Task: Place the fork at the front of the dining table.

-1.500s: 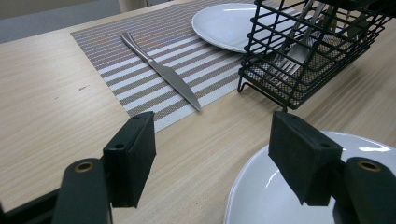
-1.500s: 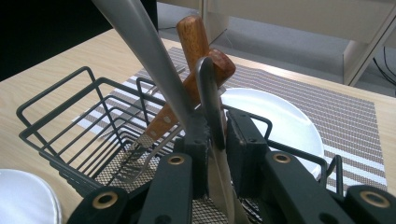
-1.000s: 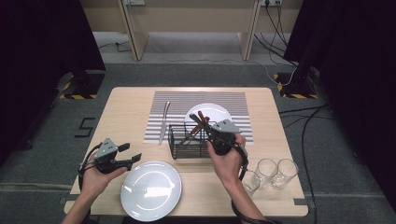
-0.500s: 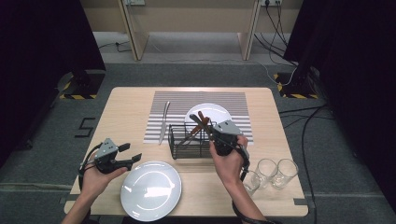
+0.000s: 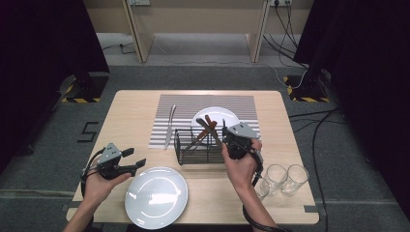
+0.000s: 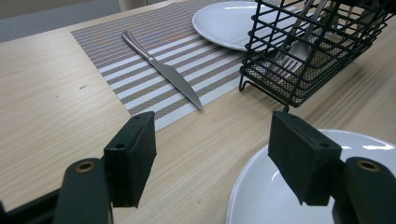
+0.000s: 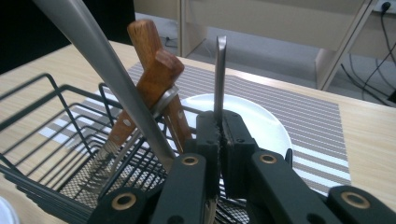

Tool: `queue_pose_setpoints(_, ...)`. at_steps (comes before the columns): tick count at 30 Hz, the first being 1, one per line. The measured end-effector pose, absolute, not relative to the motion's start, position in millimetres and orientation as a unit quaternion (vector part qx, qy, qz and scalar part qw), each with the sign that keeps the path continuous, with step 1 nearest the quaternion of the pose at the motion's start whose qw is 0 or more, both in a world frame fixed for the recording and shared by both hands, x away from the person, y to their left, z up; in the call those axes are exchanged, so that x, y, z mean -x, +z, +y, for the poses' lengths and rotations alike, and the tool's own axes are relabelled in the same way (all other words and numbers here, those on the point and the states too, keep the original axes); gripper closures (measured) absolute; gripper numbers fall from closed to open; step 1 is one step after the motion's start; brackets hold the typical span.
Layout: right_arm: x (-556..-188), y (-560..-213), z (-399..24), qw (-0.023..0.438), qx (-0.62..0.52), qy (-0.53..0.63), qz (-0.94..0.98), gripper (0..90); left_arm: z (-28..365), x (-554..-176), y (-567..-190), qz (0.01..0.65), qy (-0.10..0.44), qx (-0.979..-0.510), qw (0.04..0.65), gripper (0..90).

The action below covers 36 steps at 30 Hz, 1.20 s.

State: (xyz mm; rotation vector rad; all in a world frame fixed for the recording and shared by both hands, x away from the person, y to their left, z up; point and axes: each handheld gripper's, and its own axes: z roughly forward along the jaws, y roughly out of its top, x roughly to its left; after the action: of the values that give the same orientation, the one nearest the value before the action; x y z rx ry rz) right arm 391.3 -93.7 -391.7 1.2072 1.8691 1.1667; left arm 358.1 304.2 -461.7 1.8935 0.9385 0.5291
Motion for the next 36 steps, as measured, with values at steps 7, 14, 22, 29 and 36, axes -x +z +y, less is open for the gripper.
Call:
queue_pose_setpoints(7,-392,-387,-98,0.296,-0.464,0.459,0.698,87.4,305,-358,-461,0.382,0.217,-0.769,0.465,32.0)
queue_pose_setpoints(14,-391,-383,-102,0.29,-0.465,0.468,0.693,87.5,304,-358,-462,0.381,0.216,-0.77,0.464,32.0)
queue_pose_setpoints(22,-392,-377,-106,0.28,-0.47,0.479,0.686,87.5,303,-358,-461,0.38,0.218,-0.769,0.464,32.0)
queue_pose_setpoints(29,-394,-376,-110,0.271,-0.477,0.486,0.68,87.5,303,-357,-462,0.38,0.217,-0.771,0.463,31.9)
queue_pose_setpoints(36,-394,-373,-112,0.271,-0.478,0.493,0.675,87.5,303,-357,-462,0.38,0.217,-0.771,0.463,31.9)
